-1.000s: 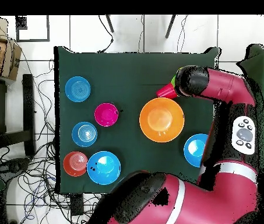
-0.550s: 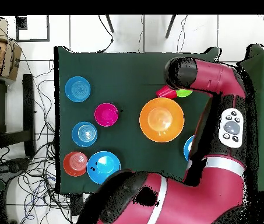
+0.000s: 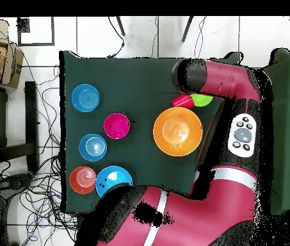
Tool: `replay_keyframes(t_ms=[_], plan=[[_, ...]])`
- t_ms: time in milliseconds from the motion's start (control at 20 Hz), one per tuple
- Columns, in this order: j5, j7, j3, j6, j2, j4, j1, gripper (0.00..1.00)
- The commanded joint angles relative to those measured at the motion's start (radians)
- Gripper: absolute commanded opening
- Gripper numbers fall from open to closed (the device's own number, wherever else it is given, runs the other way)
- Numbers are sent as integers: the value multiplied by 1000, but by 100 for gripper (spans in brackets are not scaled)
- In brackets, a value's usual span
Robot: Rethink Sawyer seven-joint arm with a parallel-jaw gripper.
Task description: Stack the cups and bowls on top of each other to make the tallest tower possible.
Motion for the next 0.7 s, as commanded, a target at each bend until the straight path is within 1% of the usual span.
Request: replay_keyframes(t_ms=[50,700], plan=[[12,83,27,96,45,18,17,0],[-5,35,25,30,46,49,6,0]])
